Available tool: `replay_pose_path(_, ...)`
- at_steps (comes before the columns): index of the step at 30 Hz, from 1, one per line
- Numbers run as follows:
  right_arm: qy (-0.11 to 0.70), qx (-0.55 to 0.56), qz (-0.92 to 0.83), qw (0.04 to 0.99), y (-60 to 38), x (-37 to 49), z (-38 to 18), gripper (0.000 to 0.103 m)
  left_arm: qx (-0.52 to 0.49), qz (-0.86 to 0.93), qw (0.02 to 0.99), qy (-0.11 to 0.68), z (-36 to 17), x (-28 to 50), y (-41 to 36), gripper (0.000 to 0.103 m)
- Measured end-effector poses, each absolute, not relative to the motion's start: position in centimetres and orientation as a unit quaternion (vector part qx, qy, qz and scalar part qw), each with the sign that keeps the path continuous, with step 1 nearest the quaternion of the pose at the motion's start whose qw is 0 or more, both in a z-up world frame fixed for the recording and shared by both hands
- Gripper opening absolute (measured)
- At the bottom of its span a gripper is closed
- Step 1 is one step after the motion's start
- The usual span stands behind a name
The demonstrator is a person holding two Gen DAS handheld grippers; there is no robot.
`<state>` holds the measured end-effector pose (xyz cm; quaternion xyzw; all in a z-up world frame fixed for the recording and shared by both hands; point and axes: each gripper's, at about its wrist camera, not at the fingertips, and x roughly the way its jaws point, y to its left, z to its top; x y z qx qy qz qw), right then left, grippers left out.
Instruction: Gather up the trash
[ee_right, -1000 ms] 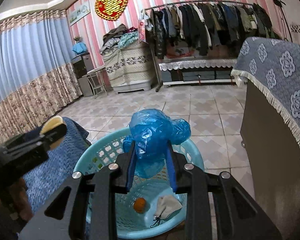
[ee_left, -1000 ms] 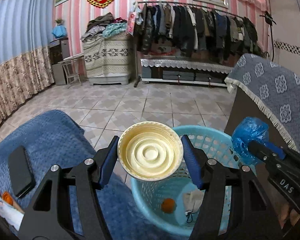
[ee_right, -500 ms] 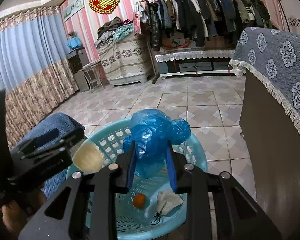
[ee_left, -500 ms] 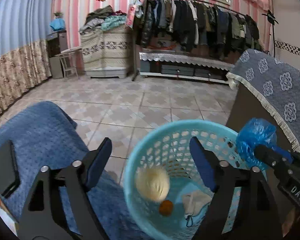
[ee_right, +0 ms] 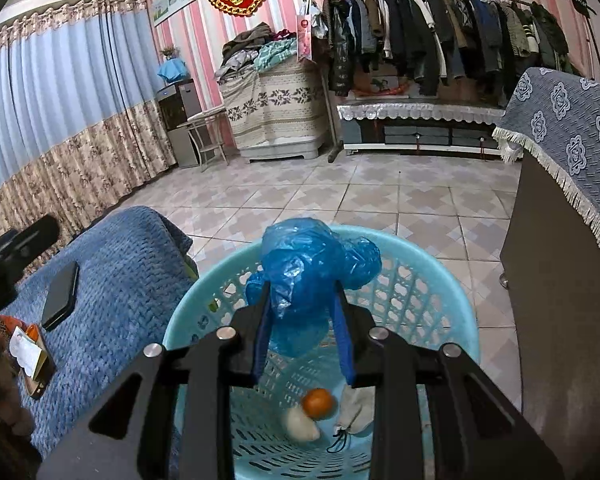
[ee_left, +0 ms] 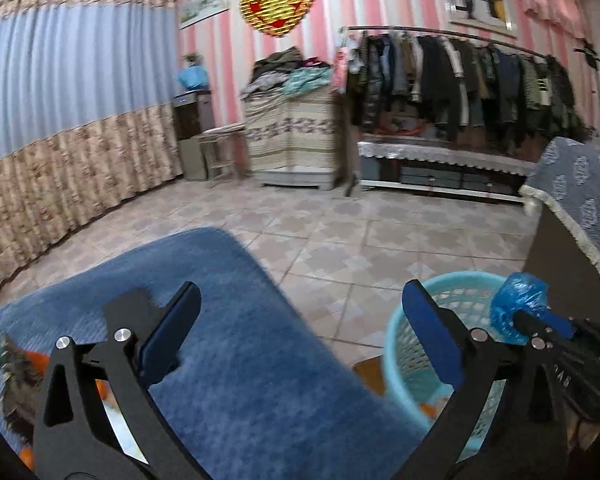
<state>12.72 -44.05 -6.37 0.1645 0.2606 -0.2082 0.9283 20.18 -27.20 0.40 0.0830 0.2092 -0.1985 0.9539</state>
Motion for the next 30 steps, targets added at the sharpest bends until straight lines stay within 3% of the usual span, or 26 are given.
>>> replay_pose_path(2, 0.259, 0.164, -0.216, 0.927, -44.3, 12.8, -6.4, 0.059, 0.075, -0.194, 0.955, 0.211, 0.6, 20.0, -26.3, 0.097)
replay_pose_path(10, 0.257, 0.165, -0.228, 0.924, -44.0, 12.5, -6.1, 0.083, 0.062, -0.180, 0.961, 0.201, 1.5, 18.4, -23.7, 0.097)
replay_pose_path(30, 0.234, 0.121, -0.201, 0.944, -39.8, 12.6, -3.4, 0.088, 0.046, -0.154, 0.968, 0.193, 2.4, 16.6, -18.6, 0.098)
